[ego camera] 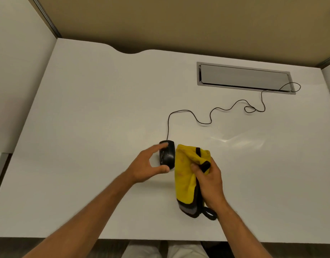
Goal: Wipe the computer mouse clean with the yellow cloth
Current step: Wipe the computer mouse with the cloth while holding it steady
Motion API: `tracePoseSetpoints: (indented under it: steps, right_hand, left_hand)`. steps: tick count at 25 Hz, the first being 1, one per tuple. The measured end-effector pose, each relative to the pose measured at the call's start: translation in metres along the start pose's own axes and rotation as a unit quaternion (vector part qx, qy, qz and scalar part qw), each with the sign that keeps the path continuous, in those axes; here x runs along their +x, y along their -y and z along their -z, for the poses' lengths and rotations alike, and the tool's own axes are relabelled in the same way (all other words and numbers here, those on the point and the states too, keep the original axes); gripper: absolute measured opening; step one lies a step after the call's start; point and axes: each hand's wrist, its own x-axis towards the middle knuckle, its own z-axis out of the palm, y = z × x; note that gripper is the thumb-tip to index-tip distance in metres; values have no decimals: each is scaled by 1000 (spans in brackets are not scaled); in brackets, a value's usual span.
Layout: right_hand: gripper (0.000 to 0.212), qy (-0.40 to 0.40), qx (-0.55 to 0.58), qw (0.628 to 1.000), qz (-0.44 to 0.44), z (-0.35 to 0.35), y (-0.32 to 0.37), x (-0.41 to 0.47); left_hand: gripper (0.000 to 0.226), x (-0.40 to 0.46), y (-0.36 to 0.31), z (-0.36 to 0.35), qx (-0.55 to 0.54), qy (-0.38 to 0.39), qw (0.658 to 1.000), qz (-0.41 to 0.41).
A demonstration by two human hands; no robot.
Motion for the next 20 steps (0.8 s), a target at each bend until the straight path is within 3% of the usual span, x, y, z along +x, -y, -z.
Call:
tracePoseSetpoints:
  steps: [3,5,9,12,17,19,20]
  right_hand:
    - [27,32,71,996,-34,-25,15,1]
    - [20,45,76,995,-39,-45,23,2]
    - [18,101,44,994,-24,-66,33,12]
    - [24,139,49,989,1,-70,40,21]
    - [20,37,-36,998,42,-51,19,44]
    - [40,55,-147,985,64,-33,-2,57]
    - [58,102,-214,969,70,-26,-12,62]
  left_hand:
    - [95,-17,-32,-2,-209,78,974,41]
    - [87,-24,-45,-2,-259,76,958,95]
    - [41,-32,-49,2,-246,13,962,117]
    - [33,-40,-48,13,-224,-40,968,107]
    - [18,-50,-37,51,-195,-143,967,85]
    - [16,-53,-30,69,-156,-203,963,87]
    - [22,-53,-26,77,-114,-228,963,83]
